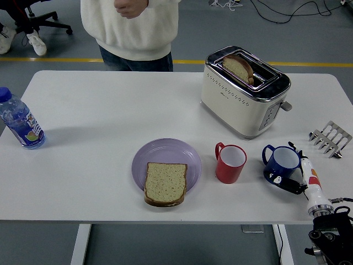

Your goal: Pick up the cup,pour liquid into bread,place the cup on the desk

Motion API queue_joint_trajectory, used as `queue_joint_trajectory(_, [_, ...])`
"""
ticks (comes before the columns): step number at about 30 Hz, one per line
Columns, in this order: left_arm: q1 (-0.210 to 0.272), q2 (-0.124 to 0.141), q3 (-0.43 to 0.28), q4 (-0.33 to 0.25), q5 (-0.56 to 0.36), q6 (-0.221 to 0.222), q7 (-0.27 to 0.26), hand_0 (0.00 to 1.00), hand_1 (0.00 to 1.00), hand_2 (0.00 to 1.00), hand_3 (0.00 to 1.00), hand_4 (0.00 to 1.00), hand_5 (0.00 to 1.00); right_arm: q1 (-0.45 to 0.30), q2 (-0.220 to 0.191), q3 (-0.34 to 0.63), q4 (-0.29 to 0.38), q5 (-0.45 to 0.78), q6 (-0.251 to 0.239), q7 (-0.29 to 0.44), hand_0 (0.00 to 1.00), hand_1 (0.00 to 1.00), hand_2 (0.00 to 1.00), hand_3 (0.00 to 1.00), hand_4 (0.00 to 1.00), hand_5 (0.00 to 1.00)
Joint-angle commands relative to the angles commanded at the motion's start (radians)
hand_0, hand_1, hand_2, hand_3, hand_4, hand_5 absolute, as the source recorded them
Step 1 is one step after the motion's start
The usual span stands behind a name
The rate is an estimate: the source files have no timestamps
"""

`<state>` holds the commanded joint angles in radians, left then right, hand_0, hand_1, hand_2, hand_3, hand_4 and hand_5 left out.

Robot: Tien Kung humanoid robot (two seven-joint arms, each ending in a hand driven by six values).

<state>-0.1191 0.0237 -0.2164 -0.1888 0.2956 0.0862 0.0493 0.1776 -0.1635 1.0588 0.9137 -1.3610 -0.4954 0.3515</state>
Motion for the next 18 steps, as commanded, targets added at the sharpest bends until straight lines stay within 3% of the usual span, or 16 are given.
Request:
queue_joint_trajectory(10, [0.001, -0.001, 0.000, 0.000, 0.001, 0.000, 0.000, 0.643, 0.661, 0.681, 0.568, 0.371, 0.998, -0.009, -0.001, 0.032, 0.024, 0.013, 0.021, 0.020, 0.900, 0.824, 0.970, 0.998, 0.961, 0.135])
queue_joint_trajectory(18, [0.000, -0.001, -0.002, 0.000, 0.003, 0.000, 0.000, 0.642, 0.662, 0.680, 0.567, 0.374, 0.998, -0.021, -0.005, 0.052, 0.043, 0.011, 0.037, 0.013, 0.902, 0.837, 0.979, 0.998, 0.962, 0.128])
